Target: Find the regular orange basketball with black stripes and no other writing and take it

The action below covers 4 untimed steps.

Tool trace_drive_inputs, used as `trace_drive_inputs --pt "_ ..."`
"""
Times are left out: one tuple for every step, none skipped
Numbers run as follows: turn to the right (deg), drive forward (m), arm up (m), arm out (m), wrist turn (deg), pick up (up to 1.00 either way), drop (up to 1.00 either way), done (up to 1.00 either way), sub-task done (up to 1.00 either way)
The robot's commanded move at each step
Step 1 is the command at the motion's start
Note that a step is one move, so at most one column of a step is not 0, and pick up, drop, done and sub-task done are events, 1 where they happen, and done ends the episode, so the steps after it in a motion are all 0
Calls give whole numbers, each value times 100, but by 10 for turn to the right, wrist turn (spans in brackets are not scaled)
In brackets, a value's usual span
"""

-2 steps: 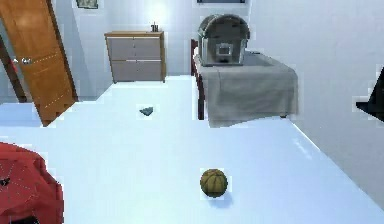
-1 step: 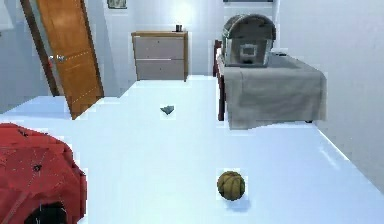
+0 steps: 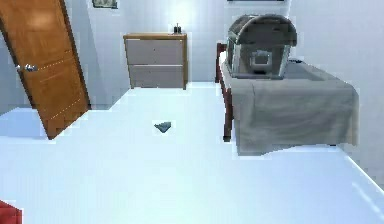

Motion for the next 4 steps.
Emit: trace_drive_inputs --pt "-450 0 0 0 0 0 0 0 0" --pt "-180 0 0 0 0 0 0 0 0" --pt "0 0 20 0 0 0 0 0 0" --pt "0 0 0 38 0 0 0 0 0"
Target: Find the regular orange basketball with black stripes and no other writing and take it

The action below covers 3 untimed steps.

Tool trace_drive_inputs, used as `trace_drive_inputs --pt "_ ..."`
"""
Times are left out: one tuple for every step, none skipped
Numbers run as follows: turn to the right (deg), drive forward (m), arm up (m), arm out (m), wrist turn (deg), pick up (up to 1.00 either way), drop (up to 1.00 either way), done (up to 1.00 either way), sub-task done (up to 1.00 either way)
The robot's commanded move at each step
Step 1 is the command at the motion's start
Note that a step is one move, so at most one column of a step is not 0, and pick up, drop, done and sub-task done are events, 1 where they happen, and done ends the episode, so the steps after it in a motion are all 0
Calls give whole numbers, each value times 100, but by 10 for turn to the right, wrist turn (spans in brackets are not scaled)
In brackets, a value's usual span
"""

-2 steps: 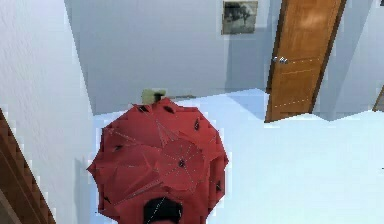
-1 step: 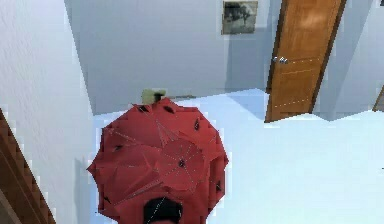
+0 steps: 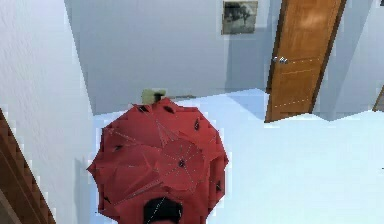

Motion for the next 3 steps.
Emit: trace_drive_inputs --pt "0 0 0 0 450 0 0 0 0" --pt "0 0 0 0 450 0 0 0 0" --pt "0 0 0 0 450 0 0 0 0"
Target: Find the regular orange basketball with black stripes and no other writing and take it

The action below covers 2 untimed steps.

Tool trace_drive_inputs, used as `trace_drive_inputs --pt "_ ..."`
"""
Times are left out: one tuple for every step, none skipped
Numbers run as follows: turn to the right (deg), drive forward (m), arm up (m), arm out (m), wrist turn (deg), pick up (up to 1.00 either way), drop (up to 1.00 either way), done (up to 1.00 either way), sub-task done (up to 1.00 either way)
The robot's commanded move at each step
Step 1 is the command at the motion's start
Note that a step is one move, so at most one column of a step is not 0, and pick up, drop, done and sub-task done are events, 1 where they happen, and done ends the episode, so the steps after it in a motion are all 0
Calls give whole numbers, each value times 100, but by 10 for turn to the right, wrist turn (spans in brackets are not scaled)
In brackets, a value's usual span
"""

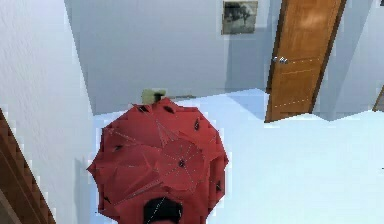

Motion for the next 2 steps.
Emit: trace_drive_inputs --pt "0 0 0 0 300 0 0 0 0" --pt "0 0 -30 0 0 0 0 0 0"
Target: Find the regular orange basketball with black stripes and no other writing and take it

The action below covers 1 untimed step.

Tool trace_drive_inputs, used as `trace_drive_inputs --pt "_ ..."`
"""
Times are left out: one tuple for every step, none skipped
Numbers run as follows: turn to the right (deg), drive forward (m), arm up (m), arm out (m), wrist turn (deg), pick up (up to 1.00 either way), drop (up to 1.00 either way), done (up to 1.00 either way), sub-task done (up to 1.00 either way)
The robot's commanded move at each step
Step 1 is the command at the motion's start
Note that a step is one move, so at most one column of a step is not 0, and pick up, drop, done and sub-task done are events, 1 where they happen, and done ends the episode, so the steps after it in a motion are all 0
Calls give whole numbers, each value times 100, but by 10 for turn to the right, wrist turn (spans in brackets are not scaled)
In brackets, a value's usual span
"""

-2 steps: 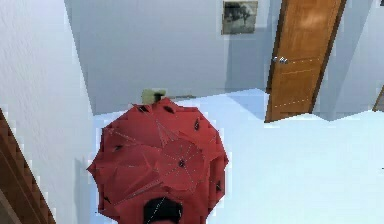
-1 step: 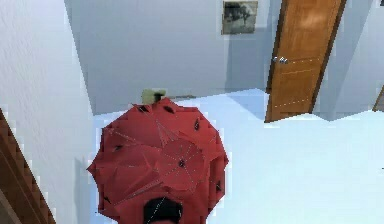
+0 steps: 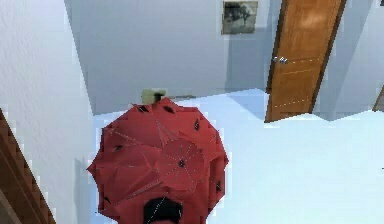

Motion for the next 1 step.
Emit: trace_drive_inputs --pt "0 0 0 0 0 100 0 0 0"
